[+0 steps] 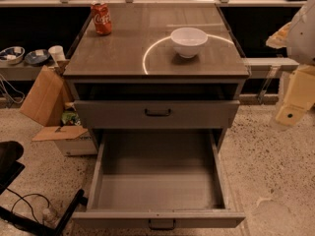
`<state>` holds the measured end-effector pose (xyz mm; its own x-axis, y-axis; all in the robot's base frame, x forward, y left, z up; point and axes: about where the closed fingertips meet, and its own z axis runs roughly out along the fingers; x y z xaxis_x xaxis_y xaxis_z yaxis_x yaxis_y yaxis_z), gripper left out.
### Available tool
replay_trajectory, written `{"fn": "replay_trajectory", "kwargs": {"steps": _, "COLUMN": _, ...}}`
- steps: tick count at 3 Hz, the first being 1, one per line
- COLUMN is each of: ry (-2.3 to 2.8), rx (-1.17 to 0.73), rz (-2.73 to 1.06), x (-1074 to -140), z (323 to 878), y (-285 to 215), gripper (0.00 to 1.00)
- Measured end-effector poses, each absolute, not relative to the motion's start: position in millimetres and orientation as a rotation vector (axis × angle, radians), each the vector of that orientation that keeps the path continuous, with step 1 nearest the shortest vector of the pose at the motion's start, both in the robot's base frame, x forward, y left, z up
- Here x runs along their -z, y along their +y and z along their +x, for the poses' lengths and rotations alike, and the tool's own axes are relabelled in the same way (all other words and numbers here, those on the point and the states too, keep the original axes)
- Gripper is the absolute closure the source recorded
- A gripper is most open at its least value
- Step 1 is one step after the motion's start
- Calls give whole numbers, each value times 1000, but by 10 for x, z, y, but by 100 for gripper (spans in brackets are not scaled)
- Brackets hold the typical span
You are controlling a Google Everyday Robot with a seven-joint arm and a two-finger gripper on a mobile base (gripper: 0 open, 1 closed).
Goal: Close middle drawer
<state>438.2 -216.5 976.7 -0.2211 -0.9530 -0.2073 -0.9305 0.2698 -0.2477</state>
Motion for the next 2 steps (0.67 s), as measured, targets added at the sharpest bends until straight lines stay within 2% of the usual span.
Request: {"fn": "replay_trajectory", "kwargs": {"steps": 2, "ry": 2202, "rx": 105, "rz": -1725, "x": -9618, "z": 4346, "y": -2172, "gripper": 0}}
